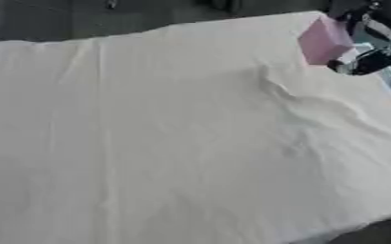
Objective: Pick up the objects with one hand, pass them to the other hand, and then place them into the box on the other side of the table.
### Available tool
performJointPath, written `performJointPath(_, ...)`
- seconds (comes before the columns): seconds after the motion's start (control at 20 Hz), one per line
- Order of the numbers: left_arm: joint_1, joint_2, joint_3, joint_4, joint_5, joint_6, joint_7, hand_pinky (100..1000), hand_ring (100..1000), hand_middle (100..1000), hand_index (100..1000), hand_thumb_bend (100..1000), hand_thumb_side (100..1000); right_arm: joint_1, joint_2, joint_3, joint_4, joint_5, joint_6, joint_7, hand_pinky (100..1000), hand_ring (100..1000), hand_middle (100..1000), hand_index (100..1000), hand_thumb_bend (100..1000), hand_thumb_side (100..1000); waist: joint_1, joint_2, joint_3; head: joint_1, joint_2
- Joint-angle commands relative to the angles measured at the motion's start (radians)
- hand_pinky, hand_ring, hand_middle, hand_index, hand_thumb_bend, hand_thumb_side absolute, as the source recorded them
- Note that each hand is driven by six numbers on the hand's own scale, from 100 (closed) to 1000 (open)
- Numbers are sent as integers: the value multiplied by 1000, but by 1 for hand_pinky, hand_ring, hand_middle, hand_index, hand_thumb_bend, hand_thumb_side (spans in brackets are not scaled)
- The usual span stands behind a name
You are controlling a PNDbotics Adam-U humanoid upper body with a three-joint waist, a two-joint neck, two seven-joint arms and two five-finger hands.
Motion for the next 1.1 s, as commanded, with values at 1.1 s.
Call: performJointPath(1.1, -67, 19, 70, 0, -2, -19, 66, 886, 743, 746, 749, 101, 605, -223, 268, 123, -97, 61, 209, 30, 845, 754, 494, 600, 394, 100, -16, -145, -57, 100, 129)
